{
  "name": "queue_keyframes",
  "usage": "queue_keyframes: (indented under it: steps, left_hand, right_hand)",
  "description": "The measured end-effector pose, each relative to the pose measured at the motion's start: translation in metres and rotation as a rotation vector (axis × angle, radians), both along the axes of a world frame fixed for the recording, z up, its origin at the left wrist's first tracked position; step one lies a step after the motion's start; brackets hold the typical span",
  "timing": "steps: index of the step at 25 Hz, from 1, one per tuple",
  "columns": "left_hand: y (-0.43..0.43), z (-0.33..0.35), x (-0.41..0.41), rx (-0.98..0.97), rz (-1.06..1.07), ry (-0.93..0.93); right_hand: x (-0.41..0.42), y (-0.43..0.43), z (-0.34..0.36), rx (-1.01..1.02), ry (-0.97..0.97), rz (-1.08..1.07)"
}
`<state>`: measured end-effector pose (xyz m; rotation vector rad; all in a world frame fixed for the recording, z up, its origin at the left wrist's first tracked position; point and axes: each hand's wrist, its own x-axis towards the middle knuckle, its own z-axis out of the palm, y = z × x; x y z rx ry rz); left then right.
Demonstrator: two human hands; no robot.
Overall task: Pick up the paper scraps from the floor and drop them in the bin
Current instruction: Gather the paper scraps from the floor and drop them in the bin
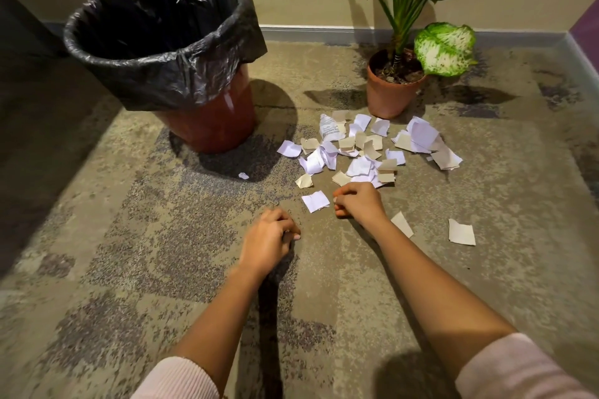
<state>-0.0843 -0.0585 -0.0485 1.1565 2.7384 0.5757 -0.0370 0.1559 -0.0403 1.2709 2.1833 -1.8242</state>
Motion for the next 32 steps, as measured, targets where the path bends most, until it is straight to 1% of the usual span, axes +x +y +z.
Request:
queue_keyframes:
  steps: [4,6,9,11,14,16,19,22,24,26,28,29,32]
  left_hand:
    - [0.004,-0.006,0.004,-0.183,-0.045,0.140]
    - [0.003,-0.010,0.005,-0.193,-0.010,0.133]
    - [-0.003,-0.010,-0.007,-0.061,0.231,0.031]
    - [-0.007,-0.004,-0.027,0.006,0.391,0.021]
    - [-0.013,0.004,-0.064,0.016,0.526,0.026]
    - [-0.015,0.007,-0.087,-0.001,0.516,-0.014]
    - [-0.014,0.008,-0.108,-0.049,0.455,-0.071]
    - [-0.007,0.008,-0.122,-0.115,0.444,-0.040]
    - [-0.004,0.007,-0.129,-0.169,0.399,-0.017]
    - [-0.005,0.007,-0.133,-0.202,0.364,-0.019]
    - [-0.006,0.010,-0.132,-0.168,0.415,-0.070]
    - [-0.007,0.012,-0.131,-0.118,0.468,-0.117]
    - [-0.006,0.029,-0.119,0.094,0.602,-0.290]
  right_hand:
    - [-0.007,-0.011,0.002,0.052,-0.001,0.043]
    - [-0.011,-0.014,0.003,0.068,-0.005,0.050]
    - [-0.019,-0.015,0.003,0.135,-0.050,0.067]
    - [-0.025,-0.017,0.002,0.238,-0.109,0.131]
    - [-0.031,-0.021,-0.001,0.370,-0.157,0.247]
    - [-0.035,-0.022,-0.002,0.424,-0.184,0.312]
    - [-0.041,-0.019,0.001,0.404,-0.210,0.360]
    - [-0.045,-0.016,0.002,0.424,-0.248,0.436]
    - [-0.045,-0.015,0.001,0.443,-0.256,0.457]
    - [-0.045,-0.015,0.002,0.440,-0.249,0.458]
    - [-0.045,-0.014,0.006,0.420,-0.249,0.455]
    - [-0.046,-0.014,0.008,0.364,-0.246,0.434]
    - [-0.047,-0.012,0.022,0.061,-0.235,0.294]
